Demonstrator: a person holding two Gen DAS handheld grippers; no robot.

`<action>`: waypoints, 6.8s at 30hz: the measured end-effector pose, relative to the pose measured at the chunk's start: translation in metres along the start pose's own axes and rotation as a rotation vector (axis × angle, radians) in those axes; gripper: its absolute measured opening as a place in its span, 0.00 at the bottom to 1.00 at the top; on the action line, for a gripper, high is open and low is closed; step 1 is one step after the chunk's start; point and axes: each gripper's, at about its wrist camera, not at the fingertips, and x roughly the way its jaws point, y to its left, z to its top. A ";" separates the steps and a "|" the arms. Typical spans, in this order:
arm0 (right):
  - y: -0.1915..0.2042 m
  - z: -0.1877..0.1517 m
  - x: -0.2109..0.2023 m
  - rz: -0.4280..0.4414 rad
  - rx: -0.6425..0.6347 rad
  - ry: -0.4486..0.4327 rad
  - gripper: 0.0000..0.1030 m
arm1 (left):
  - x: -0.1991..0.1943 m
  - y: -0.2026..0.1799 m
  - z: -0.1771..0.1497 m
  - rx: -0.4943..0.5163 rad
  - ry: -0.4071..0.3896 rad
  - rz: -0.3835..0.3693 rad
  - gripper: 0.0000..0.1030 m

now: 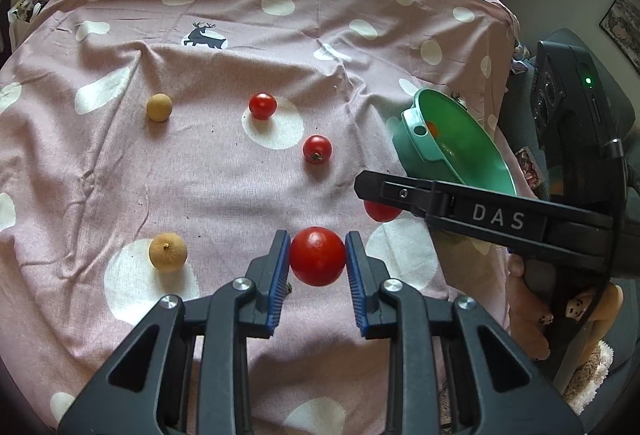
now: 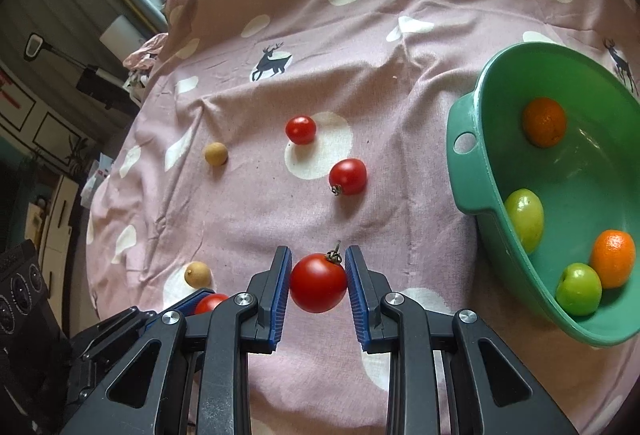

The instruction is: Organize fruits

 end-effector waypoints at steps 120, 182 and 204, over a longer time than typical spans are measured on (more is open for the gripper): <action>0.022 0.026 0.003 0.038 0.007 -0.064 0.44 | 0.023 0.081 0.011 -0.154 0.193 0.197 0.26; 0.014 -0.011 0.001 0.010 0.057 -0.091 0.28 | -0.006 0.042 0.015 -0.052 -0.050 0.190 0.26; -0.045 -0.010 -0.096 0.019 0.153 -0.338 0.28 | -0.004 -0.068 0.051 0.056 -0.127 0.101 0.26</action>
